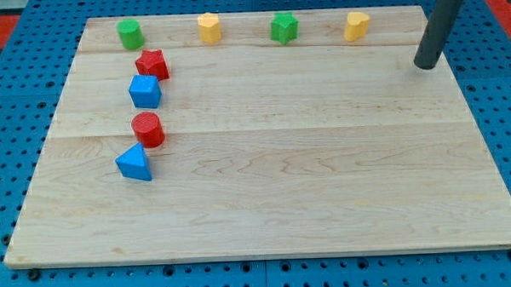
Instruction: Place the blue cube at the top left corner of the board
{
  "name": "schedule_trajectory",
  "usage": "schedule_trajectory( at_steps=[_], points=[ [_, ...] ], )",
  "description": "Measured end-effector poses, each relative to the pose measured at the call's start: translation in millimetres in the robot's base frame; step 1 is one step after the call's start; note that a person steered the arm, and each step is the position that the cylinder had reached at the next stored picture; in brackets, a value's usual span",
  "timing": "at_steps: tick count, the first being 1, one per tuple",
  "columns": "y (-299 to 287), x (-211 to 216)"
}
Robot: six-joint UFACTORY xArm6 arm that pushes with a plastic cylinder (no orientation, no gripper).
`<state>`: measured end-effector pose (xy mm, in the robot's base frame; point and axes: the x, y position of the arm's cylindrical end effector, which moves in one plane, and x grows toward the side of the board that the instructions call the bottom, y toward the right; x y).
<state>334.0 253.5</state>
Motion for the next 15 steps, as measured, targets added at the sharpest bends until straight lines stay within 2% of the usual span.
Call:
schedule_trajectory(
  at_steps=[2, 3, 4, 5, 6, 8, 10, 11, 12, 13, 14, 15],
  points=[
    [-2, 0],
    [-105, 51],
    [-121, 65],
    [-106, 182],
    [-197, 209],
    [-236, 86],
    [-376, 56],
    [-472, 33],
    [-493, 31],
    [-478, 11],
    [-494, -37],
    [-484, -36]
  ],
)
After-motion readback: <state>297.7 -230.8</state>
